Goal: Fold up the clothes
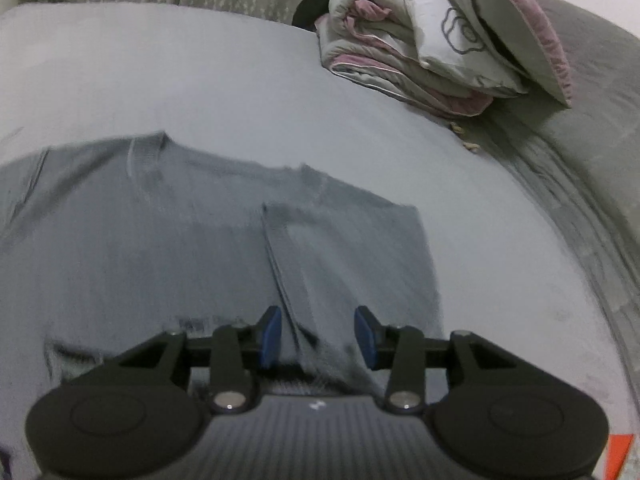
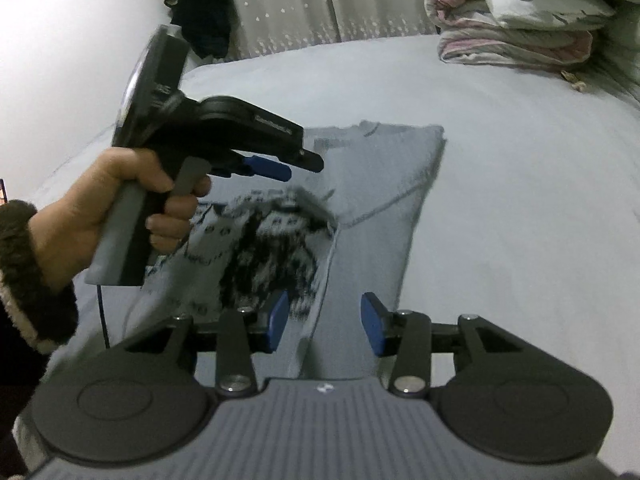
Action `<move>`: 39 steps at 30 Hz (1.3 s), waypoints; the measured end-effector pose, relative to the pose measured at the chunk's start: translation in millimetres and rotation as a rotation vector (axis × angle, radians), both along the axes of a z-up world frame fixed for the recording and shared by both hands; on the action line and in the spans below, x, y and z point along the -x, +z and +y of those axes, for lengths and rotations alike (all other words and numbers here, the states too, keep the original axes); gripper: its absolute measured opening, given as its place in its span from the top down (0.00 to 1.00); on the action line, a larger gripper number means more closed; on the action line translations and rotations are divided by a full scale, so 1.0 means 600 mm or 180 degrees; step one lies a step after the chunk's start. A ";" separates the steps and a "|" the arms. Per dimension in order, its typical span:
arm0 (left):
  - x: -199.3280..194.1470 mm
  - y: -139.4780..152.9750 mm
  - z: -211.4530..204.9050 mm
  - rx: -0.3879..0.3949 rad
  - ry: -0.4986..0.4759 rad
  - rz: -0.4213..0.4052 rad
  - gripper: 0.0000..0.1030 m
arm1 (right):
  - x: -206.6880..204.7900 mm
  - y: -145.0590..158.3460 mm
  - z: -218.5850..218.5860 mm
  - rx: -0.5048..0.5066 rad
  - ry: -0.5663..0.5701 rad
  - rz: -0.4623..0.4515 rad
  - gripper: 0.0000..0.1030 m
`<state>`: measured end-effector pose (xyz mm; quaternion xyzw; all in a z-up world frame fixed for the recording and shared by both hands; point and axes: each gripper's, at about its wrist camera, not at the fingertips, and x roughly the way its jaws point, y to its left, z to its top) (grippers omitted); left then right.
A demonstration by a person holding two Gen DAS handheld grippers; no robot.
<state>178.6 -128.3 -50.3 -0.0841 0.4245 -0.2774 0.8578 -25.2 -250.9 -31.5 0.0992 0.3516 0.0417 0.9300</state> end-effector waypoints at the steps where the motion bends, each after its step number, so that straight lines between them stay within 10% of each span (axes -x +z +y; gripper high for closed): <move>1: 0.010 -0.002 0.003 0.0027 -0.0013 0.0034 0.60 | 0.010 0.000 0.003 -0.0001 -0.0010 0.0020 0.56; 21: 0.222 -0.034 0.011 0.0458 -0.0323 0.0662 0.72 | 0.194 -0.012 0.091 -0.0067 -0.0104 0.0220 0.70; 29: 0.255 -0.044 0.008 0.0425 -0.0284 0.0570 0.96 | 0.215 -0.029 0.102 0.0033 -0.0274 0.0233 0.75; 33: 0.259 -0.041 0.008 0.0416 -0.0238 0.0447 0.98 | 0.208 -0.035 0.115 0.0246 -0.0352 0.0218 0.94; 39: 0.270 0.005 0.026 0.0426 -0.0224 0.0195 0.98 | 0.226 -0.006 0.115 0.0057 -0.0371 0.0134 0.95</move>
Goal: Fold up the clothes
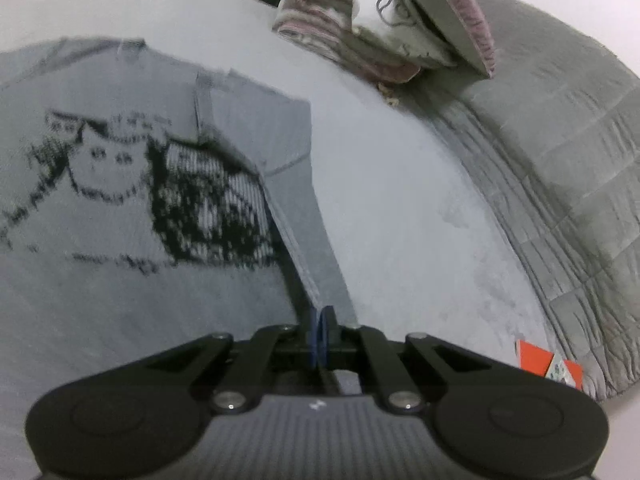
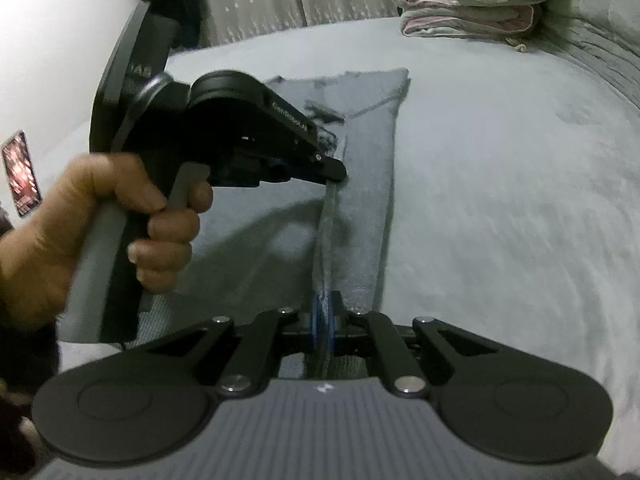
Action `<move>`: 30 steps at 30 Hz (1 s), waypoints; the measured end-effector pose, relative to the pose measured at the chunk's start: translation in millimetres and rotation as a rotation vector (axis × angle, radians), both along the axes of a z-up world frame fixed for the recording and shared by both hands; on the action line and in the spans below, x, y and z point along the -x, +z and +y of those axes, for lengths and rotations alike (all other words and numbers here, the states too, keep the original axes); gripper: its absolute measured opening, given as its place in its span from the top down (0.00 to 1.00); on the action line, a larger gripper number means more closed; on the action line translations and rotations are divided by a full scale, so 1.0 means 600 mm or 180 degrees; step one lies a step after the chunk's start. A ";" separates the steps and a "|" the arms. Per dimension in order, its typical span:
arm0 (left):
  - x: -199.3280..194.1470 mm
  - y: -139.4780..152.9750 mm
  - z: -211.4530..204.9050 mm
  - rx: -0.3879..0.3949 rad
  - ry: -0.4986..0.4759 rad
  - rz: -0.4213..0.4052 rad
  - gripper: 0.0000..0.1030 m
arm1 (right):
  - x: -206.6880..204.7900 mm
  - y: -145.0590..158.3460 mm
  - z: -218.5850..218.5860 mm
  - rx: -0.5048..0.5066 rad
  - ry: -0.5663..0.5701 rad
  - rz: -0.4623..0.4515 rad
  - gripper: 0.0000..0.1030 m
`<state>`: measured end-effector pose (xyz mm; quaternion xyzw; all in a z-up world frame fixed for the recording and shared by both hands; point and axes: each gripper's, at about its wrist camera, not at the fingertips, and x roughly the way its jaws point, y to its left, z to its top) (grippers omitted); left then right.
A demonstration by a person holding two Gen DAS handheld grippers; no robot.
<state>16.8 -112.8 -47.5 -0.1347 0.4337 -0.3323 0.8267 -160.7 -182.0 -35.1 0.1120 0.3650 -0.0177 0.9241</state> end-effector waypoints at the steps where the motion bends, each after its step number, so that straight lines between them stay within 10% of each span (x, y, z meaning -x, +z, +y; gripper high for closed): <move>1: -0.001 0.004 0.004 -0.0002 0.0013 -0.0032 0.98 | 0.005 0.005 0.003 -0.0019 0.0011 -0.0011 0.95; 15: -0.001 -0.021 0.022 -0.0432 -0.0076 -0.0037 0.91 | -0.013 -0.029 0.041 -0.0030 0.0335 0.0383 0.83; 30: 0.031 0.023 0.163 -0.0885 -0.0112 -0.0521 0.58 | 0.018 0.001 0.078 0.0080 0.0377 0.0459 0.58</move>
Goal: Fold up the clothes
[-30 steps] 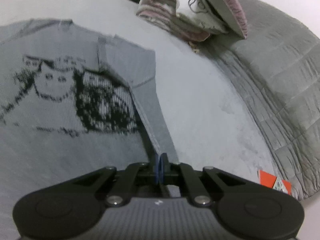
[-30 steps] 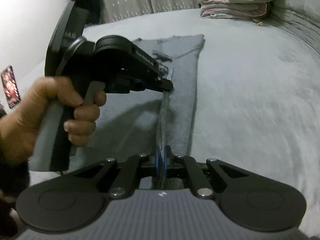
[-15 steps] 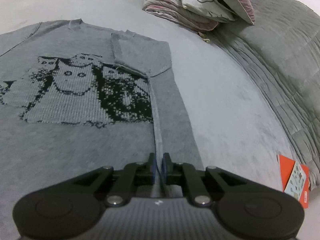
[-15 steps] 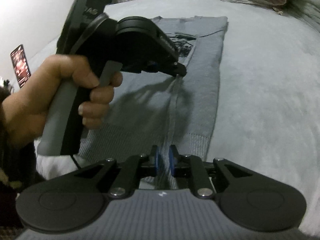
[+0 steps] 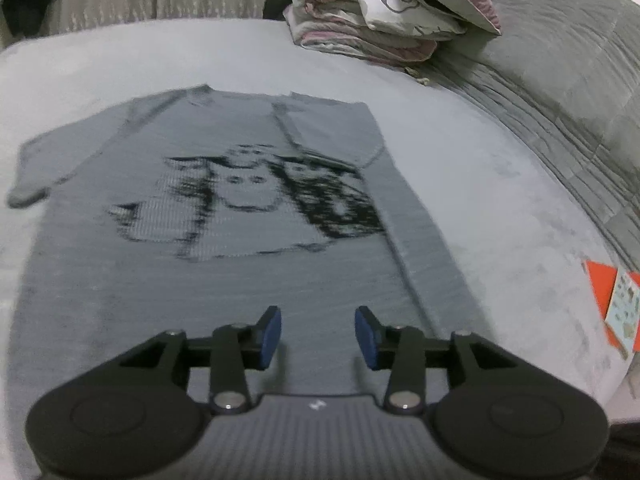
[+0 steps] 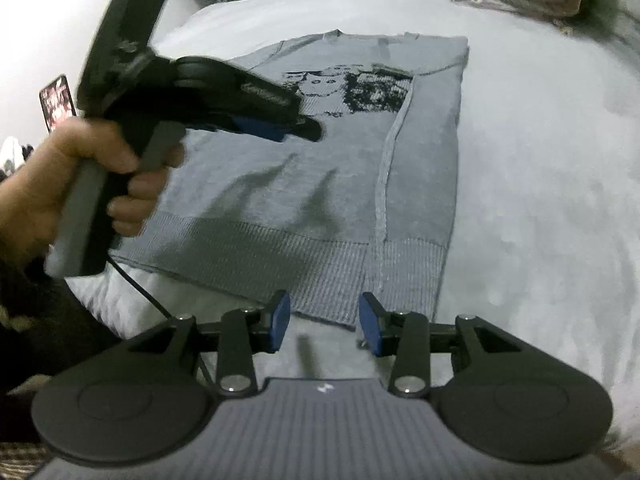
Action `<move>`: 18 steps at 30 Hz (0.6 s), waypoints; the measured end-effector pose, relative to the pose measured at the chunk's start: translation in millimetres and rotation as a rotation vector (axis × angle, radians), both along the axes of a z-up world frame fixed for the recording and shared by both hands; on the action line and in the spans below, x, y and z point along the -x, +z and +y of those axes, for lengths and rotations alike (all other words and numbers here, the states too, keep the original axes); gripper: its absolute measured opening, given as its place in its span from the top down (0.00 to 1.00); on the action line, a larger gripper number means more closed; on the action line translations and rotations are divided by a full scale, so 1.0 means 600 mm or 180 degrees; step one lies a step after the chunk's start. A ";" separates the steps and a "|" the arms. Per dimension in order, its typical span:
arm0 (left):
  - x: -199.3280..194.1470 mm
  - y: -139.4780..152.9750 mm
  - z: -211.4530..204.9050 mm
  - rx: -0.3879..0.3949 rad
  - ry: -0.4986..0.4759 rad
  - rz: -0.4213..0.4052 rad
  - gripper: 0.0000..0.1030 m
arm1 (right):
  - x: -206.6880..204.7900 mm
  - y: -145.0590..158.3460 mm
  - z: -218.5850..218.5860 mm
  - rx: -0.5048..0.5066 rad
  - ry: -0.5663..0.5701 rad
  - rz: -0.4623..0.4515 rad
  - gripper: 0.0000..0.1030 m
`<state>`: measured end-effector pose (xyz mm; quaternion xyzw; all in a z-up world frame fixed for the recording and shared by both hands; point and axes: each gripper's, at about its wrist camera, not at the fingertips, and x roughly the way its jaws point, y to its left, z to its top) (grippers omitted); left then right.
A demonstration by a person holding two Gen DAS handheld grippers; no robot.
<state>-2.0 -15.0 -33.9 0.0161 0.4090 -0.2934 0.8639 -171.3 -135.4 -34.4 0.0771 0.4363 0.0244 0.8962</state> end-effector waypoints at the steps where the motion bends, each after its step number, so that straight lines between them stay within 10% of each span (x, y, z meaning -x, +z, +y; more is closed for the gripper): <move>1: -0.001 0.000 0.014 -0.0007 0.0012 -0.0022 0.56 | -0.001 0.002 0.004 0.0052 -0.0008 0.0006 0.58; 18: -0.097 -0.037 0.231 0.0152 0.0889 0.0024 0.48 | -0.101 0.012 0.019 0.0123 -0.0218 0.0132 0.58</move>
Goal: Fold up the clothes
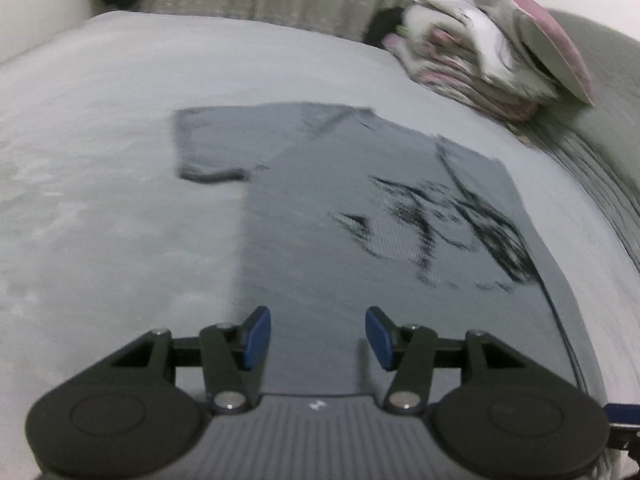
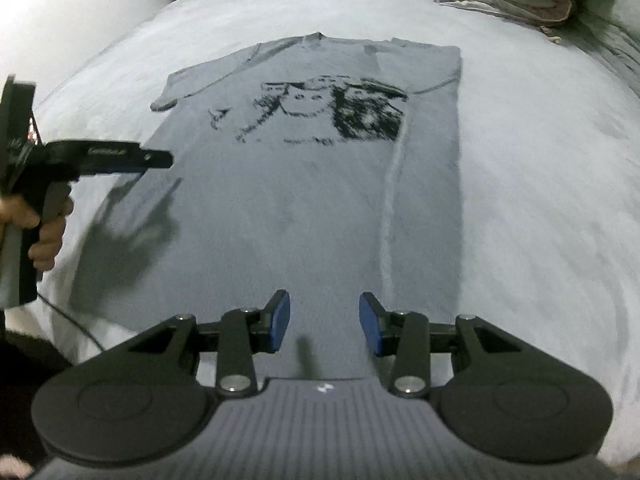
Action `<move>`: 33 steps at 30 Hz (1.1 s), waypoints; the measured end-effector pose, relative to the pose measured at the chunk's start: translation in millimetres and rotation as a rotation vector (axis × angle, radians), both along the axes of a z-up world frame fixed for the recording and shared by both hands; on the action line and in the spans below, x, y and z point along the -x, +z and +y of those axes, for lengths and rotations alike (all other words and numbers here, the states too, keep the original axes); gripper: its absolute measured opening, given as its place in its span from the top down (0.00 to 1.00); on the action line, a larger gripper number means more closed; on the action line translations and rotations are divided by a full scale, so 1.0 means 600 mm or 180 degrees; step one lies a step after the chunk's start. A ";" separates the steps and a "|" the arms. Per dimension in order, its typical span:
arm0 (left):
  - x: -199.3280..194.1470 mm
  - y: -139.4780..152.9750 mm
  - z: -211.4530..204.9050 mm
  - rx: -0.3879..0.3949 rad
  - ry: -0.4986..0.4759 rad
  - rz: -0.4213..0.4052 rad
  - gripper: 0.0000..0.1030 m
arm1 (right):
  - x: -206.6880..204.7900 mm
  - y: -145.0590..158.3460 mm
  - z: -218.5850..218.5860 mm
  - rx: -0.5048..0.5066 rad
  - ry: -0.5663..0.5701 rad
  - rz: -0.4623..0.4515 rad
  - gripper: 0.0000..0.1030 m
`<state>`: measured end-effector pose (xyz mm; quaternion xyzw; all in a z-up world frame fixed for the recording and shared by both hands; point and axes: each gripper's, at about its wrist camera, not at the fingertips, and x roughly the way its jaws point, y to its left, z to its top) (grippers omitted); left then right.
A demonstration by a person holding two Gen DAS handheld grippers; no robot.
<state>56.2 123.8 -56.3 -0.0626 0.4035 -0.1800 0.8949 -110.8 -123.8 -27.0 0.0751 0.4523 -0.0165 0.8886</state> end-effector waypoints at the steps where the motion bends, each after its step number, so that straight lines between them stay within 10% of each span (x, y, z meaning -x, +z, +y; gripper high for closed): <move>1: -0.006 -0.001 0.011 0.0038 0.0083 0.0015 0.48 | -0.014 -0.001 0.003 -0.0021 0.0009 0.0005 0.58; 9: -0.070 -0.016 0.065 0.0336 0.0408 0.0117 0.50 | -0.152 -0.009 0.032 -0.0188 0.0098 0.0093 0.58; 23: -0.173 -0.083 0.118 0.1749 0.1268 0.0292 0.69 | -0.318 -0.033 0.079 -0.0346 0.0320 0.0272 0.58; 33: -0.185 -0.106 0.107 0.2080 0.1502 0.0128 0.82 | -0.454 0.004 0.094 -0.0561 0.0519 0.0210 0.58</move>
